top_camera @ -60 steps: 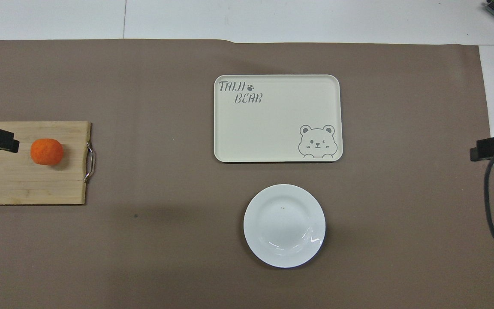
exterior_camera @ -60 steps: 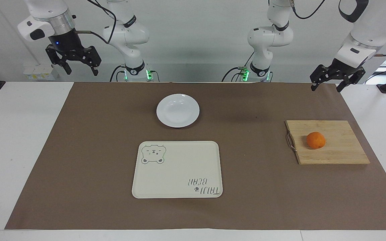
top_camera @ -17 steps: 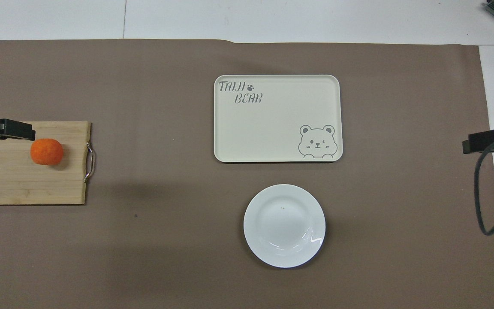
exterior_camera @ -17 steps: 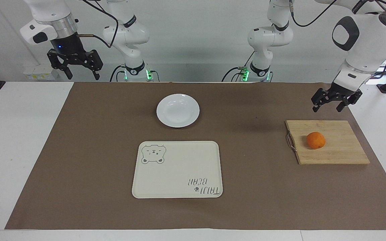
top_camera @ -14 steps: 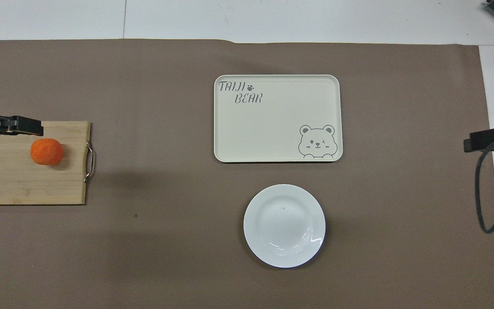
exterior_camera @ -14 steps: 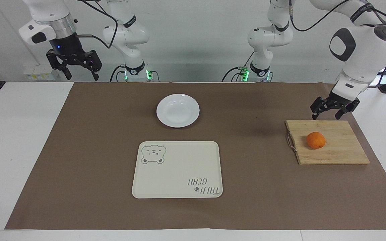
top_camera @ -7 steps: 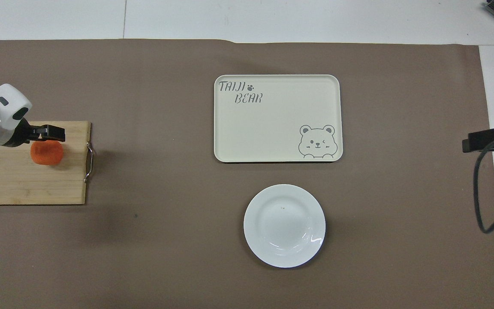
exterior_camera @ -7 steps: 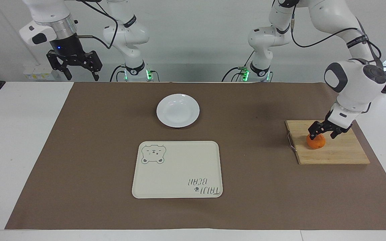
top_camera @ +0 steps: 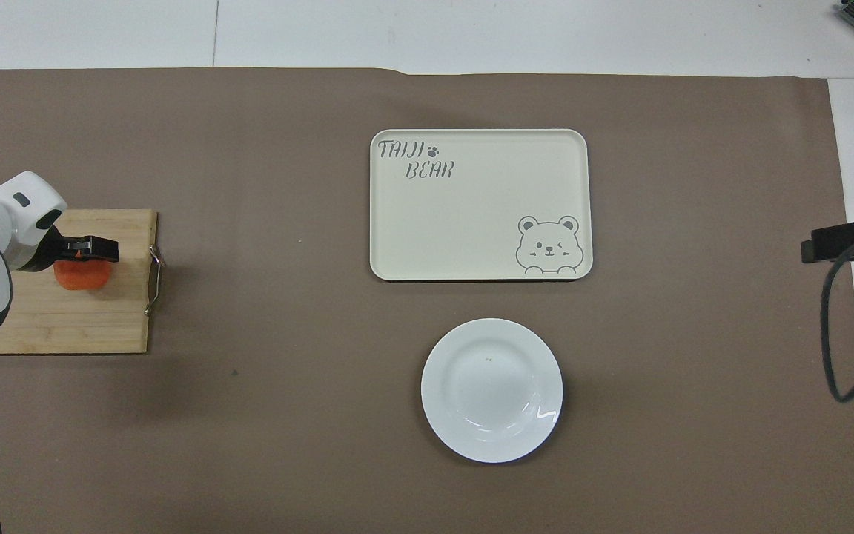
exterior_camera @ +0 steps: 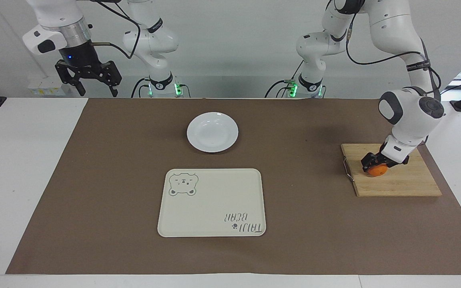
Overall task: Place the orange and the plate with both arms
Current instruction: 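Lower the left gripper onto the orange and close it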
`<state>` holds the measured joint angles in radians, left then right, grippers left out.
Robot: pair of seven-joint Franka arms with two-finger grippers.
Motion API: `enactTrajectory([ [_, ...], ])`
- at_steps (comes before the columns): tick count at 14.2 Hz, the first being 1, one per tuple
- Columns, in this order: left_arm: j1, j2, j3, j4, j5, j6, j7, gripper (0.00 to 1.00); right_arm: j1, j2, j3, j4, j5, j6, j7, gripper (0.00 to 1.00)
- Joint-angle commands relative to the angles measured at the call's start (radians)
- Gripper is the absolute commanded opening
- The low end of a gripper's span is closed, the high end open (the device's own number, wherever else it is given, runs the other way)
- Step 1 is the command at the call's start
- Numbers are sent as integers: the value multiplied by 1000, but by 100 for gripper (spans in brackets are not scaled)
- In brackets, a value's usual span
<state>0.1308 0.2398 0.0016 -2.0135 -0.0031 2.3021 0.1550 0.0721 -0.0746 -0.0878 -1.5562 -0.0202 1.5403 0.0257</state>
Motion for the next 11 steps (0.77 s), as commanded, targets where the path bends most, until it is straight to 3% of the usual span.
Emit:
enactTrajectory([
  [1,7,-11,-9,-42,-2,17,12,100,-12,-10,5,-19,8,18,-20,100],
  [11,49,-20,-6,-56,2,-15,89,100,-12,-10,5,-19,8,21,-18,100],
])
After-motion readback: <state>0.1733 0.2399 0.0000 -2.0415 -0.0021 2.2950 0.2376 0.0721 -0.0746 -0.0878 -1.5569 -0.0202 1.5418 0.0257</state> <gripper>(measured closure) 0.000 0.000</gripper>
